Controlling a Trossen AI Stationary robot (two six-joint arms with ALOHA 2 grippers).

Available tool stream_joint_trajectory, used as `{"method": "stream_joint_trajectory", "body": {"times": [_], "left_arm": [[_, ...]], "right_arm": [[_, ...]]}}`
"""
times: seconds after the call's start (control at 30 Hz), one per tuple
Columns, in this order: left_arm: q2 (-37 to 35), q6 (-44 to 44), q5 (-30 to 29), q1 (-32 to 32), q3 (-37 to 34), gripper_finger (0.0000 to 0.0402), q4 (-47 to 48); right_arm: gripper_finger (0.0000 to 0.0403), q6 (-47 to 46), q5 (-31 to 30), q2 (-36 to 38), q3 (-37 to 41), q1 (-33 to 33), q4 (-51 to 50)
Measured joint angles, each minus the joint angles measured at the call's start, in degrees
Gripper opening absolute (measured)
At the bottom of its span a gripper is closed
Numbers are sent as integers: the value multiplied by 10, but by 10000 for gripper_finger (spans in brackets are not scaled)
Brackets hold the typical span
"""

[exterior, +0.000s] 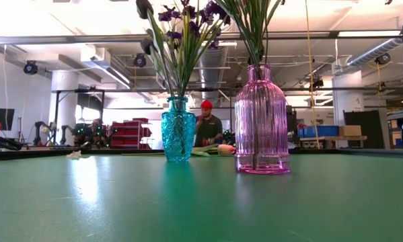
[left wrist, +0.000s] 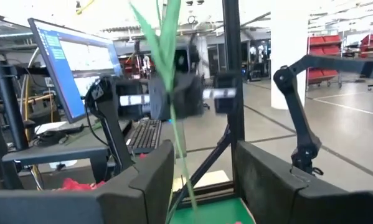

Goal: Sort flowers into vase by color
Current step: Put the bottom pink tulip into the purple vase

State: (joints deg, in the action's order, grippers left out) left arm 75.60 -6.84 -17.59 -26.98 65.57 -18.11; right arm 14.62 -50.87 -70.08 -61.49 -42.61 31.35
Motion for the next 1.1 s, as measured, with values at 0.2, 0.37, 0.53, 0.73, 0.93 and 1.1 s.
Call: {"method": "stream_joint_trajectory", "body": {"times": [0.2,0.37,0.53,0.73,0.93,1.1], "left_arm": [[-39,5,0,0,0,160,48],[-63,50,0,0,0,160,119],[-76,81,0,0,0,160,178],[-80,94,0,0,0,160,197],[-82,95,0,0,0,160,197],[-81,92,0,0,0,160,197]], "right_arm": [[9,45,6,11,91,0,110],[9,45,-12,8,120,2,122],[9,23,-22,6,161,12,156],[9,30,-15,5,226,23,259],[9,23,-12,5,270,46,312],[9,4,13,-3,279,69,312]]}}
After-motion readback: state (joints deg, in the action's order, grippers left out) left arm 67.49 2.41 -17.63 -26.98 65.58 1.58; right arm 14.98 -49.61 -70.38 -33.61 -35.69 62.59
